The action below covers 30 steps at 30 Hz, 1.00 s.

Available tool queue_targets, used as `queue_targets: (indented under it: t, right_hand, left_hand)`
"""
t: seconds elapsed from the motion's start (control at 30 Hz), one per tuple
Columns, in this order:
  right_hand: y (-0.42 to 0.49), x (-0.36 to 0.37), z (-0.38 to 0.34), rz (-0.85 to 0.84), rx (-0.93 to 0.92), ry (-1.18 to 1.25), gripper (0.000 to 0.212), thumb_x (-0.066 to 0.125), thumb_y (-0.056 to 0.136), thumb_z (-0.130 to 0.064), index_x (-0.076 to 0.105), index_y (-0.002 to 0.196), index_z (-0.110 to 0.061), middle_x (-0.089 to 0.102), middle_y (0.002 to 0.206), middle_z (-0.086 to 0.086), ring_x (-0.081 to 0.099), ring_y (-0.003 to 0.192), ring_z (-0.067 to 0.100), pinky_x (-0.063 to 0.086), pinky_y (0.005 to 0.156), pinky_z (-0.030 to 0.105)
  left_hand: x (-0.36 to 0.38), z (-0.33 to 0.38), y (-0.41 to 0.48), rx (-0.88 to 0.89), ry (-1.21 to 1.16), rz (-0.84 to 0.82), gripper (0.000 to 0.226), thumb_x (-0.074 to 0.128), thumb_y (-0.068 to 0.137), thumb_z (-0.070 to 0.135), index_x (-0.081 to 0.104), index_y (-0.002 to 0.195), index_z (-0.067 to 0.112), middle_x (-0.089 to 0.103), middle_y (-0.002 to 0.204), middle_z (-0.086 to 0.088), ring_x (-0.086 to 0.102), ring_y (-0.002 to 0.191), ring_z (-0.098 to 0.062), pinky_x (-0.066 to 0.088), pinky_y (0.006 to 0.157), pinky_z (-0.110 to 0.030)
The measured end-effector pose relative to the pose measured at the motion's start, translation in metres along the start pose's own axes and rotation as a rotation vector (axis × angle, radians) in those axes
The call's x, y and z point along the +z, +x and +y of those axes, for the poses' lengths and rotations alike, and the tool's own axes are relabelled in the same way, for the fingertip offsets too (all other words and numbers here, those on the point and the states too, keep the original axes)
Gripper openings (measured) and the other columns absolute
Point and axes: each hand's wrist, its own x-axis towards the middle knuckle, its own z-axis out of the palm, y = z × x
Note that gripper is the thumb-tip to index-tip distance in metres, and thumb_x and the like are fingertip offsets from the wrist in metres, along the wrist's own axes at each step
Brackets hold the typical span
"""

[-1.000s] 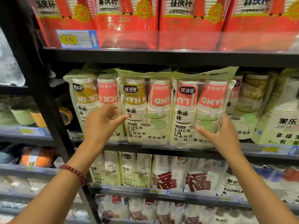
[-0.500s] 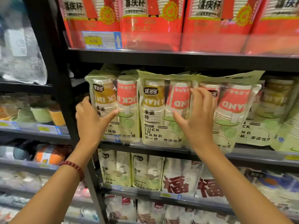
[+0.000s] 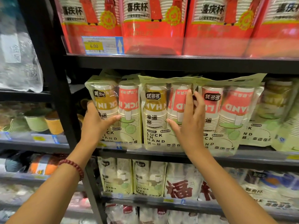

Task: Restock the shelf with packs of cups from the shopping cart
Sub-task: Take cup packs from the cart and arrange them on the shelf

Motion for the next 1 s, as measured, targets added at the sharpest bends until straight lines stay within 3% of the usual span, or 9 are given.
queue_targets:
  t: [0.1,0.17,0.23,0.33,0.43,0.5,0.57,0.63,1.0]
  right_hand:
    - [0.002,-0.017,0.003,-0.019,-0.001,0.112,0.093,0.080,0.075,-0.027,0.025,0.148,-0.009,0.025,0.146,0.014,0.033,0.127,0.013,0.036,0.105,0.026]
    - [-0.001,-0.037,0.017,0.083,-0.008,0.143,0.073,0.075,0.079,-0.025,0.040,0.139,-0.005,0.039,0.136,0.015,0.040,0.119,0.011,0.037,0.099,0.016]
    - [-0.011,-0.055,0.042,0.222,0.071,0.111,0.061,0.071,0.079,-0.028,0.047,0.130,-0.003,0.046,0.126,0.017,0.043,0.115,0.019,0.034,0.100,0.014]
    - [-0.028,-0.069,0.077,0.204,0.385,0.078,0.080,0.075,0.072,-0.043,0.038,0.133,-0.006,0.037,0.130,0.021,0.039,0.119,0.030,0.040,0.102,0.042]
    - [-0.037,-0.072,0.100,-0.108,0.626,0.077,0.119,0.081,0.062,-0.052,0.011,0.149,-0.014,0.023,0.149,0.020,0.027,0.136,0.033,0.031,0.109,0.047]
    - [-0.037,-0.072,0.107,-0.200,0.624,0.107,0.126,0.082,0.059,-0.052,0.002,0.151,-0.018,0.030,0.152,0.014,0.035,0.135,0.032,0.037,0.103,0.044]
    - [-0.036,-0.071,0.112,-0.222,0.552,0.027,0.116,0.082,0.058,-0.054,0.018,0.145,-0.014,0.050,0.139,0.011,0.054,0.119,0.034,0.047,0.087,0.040]
    - [-0.033,-0.069,0.114,-0.207,0.539,-0.070,0.103,0.081,0.056,-0.059,0.034,0.131,-0.007,0.060,0.123,0.011,0.061,0.105,0.034,0.046,0.075,0.036]
    - [-0.031,-0.064,0.117,-0.162,0.540,-0.128,0.093,0.078,0.048,-0.069,0.044,0.108,-0.006,0.063,0.100,0.008,0.062,0.089,0.030,0.040,0.066,0.031]
  left_hand:
    - [-0.001,0.000,-0.004,-0.007,-0.024,0.003,0.071,0.082,0.067,0.035,0.041,0.121,0.013,0.056,0.111,0.005,0.056,0.103,-0.016,0.048,0.084,-0.034]
    - [-0.003,0.001,-0.007,-0.004,-0.045,0.000,0.073,0.081,0.069,0.034,0.039,0.125,0.012,0.052,0.110,0.008,0.054,0.102,-0.013,0.046,0.084,-0.031]
    - [-0.004,0.002,-0.010,0.003,-0.053,0.002,0.078,0.080,0.070,0.036,0.036,0.129,0.011,0.049,0.112,0.008,0.051,0.104,-0.011,0.045,0.086,-0.031]
    - [-0.002,-0.002,-0.016,0.007,-0.039,-0.003,0.082,0.080,0.070,0.038,0.033,0.130,0.010,0.051,0.119,0.004,0.051,0.105,-0.013,0.044,0.084,-0.031]
    - [0.001,-0.007,-0.022,-0.030,-0.023,-0.018,0.088,0.082,0.067,0.038,0.030,0.132,0.011,0.053,0.127,-0.003,0.053,0.112,-0.020,0.043,0.086,-0.032]
    - [0.002,-0.011,-0.025,-0.041,-0.019,-0.033,0.092,0.083,0.066,0.038,0.028,0.134,0.011,0.054,0.128,-0.004,0.053,0.113,-0.021,0.044,0.087,-0.033]
    - [0.003,-0.013,-0.026,-0.045,-0.002,-0.036,0.094,0.084,0.065,0.038,0.027,0.135,0.011,0.055,0.126,-0.005,0.054,0.111,-0.020,0.045,0.088,-0.035]
    - [0.003,-0.014,-0.026,-0.044,0.009,-0.030,0.094,0.084,0.064,0.039,0.027,0.134,0.011,0.056,0.126,-0.005,0.056,0.111,-0.022,0.047,0.088,-0.036]
    - [0.004,-0.015,-0.026,-0.011,0.022,-0.017,0.088,0.082,0.064,0.041,0.032,0.131,0.015,0.054,0.129,-0.004,0.055,0.116,-0.022,0.043,0.087,-0.032]
